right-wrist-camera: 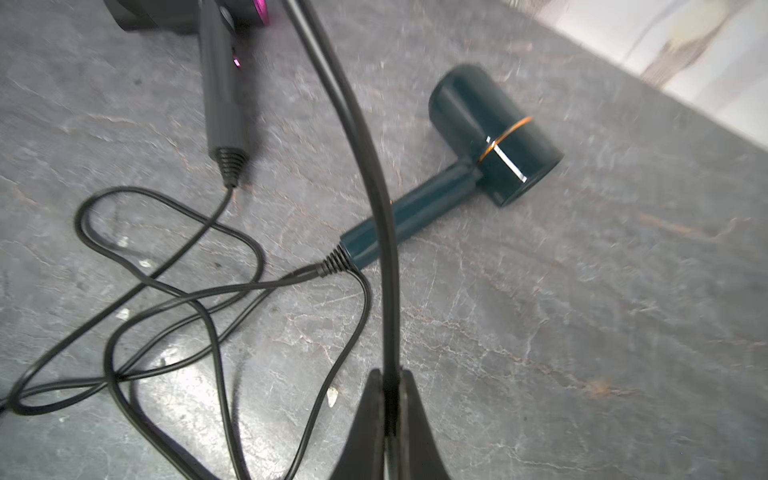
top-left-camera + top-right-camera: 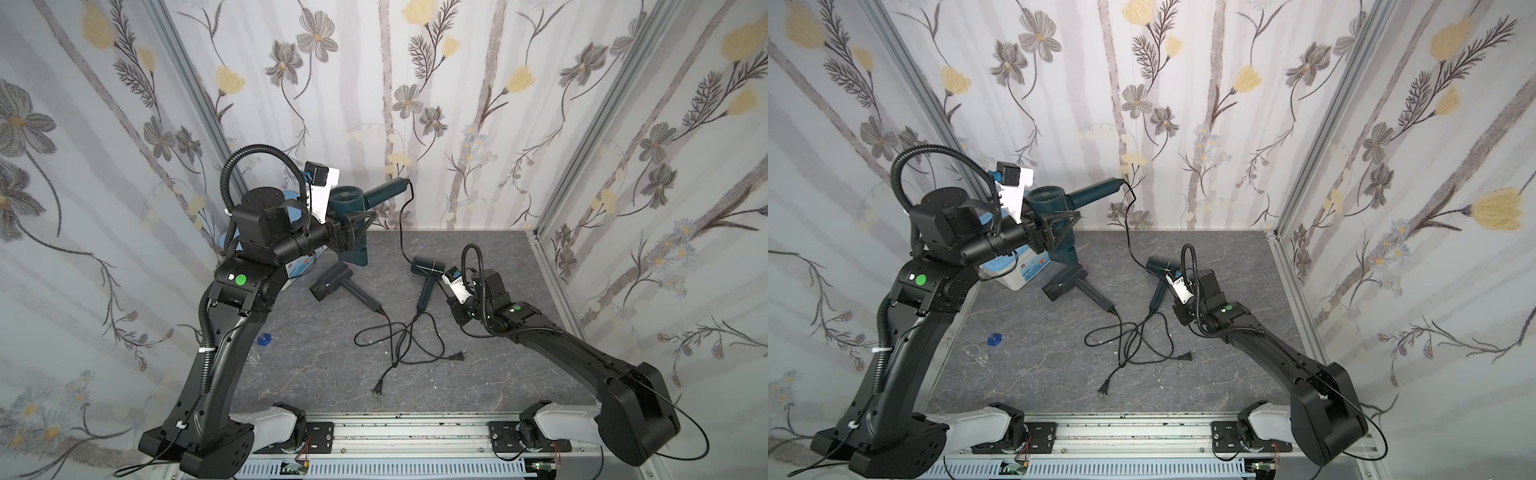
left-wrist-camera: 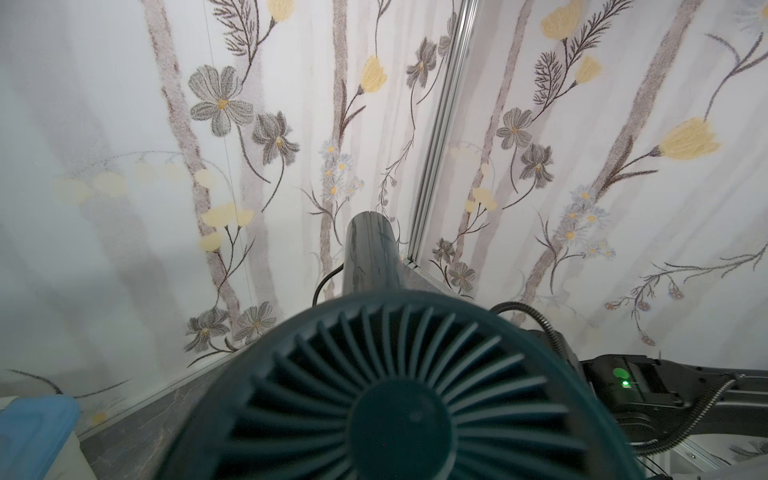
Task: Wrap the cord around the hair dryer
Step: Wrap the power cord around the hair dryer.
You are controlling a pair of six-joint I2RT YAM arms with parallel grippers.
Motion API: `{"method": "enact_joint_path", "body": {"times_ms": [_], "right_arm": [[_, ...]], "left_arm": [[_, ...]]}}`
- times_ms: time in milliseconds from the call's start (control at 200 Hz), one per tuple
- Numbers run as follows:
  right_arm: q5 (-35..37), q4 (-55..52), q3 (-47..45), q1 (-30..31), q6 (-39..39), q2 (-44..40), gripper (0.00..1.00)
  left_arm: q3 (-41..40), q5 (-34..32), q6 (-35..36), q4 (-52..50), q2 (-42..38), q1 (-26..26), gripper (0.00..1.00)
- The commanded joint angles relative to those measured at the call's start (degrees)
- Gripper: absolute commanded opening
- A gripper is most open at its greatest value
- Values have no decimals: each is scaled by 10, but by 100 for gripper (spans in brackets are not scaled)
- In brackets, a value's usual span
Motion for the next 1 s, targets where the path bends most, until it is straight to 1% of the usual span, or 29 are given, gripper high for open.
{"method": "enact_joint_path", "body": {"times_ms": [0,190,355,445,580,684,834,914,994], "right_arm": [[51,-51,26,22,-25,-54,0],[121,-130,116,62,-59,-132,0],[139,-144,178,74,-108,-175,0],[149,-155,211,78,-129,-183,0],[173,-161,251,80,-159,-178,0],[187,-155,280,80,-179,-165,0],[217,-127,305,76,-206,-131,0],[210,-106,312,61,-208,-109,0],[179,-93,319,25,-205,-85,0]], "left_arm": [[1,47,6,37,32,3,0],[0,130,19,42,89,3,0],[-27,247,39,40,132,-1,0],[-59,264,60,44,150,-15,0],[-126,276,60,98,162,-39,0],[-142,288,68,104,180,-65,0],[-162,341,50,140,190,-109,0],[-164,366,43,152,190,-134,0],[-164,380,41,155,184,-155,0]]}}
